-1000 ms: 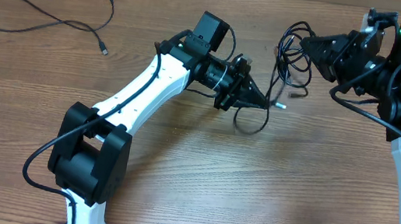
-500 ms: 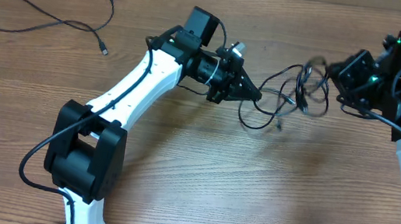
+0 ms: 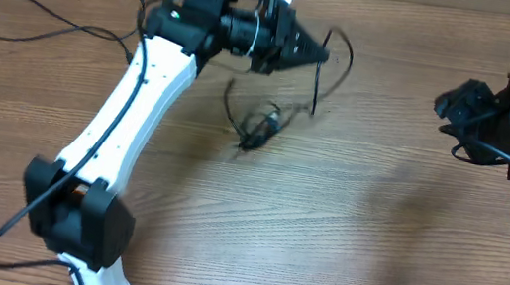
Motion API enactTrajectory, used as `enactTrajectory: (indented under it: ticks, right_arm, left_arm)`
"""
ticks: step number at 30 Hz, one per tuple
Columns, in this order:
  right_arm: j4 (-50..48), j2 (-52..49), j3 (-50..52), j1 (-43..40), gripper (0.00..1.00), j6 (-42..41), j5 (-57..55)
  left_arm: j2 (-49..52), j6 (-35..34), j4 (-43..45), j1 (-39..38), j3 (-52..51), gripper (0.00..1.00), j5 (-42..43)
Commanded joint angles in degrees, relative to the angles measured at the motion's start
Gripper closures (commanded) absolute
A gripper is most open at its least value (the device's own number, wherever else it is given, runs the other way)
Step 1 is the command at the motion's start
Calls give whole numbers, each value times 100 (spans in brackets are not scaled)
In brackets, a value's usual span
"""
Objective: Untangle cables
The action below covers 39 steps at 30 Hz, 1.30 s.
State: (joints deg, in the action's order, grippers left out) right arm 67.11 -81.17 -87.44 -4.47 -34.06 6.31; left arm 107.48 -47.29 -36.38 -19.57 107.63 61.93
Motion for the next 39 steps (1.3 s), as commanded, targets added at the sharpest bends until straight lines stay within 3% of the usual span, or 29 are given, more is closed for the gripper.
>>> enactTrajectory:
  ticks: [1,11,16,27,34,39]
  right_arm:
    - [-76,28,-164,-4,32,437,861]
    - [-103,26,-164,-7,25,459,1029]
    - [-225,24,-162,-4,23,455,1036]
    - [-184,-2,-142,42,23,787,2033]
    - [-208,-4,7,516,23,907,2041]
    - [-511,-7,7,946,22,909,2033]
  left_arm:
    - [-293,186,52,-195,901,96,-140]
    - [-295,-7,63,-411,2566,96,52]
    - [-295,31,157,-330,3093,96,-251]
    - [-295,-640,1010,-380,3198,96,-407]
    - [-295,-1438,2406,-398,3200,96,-549]
    - [-293,-1755,2441,-413,3198,96,-876]
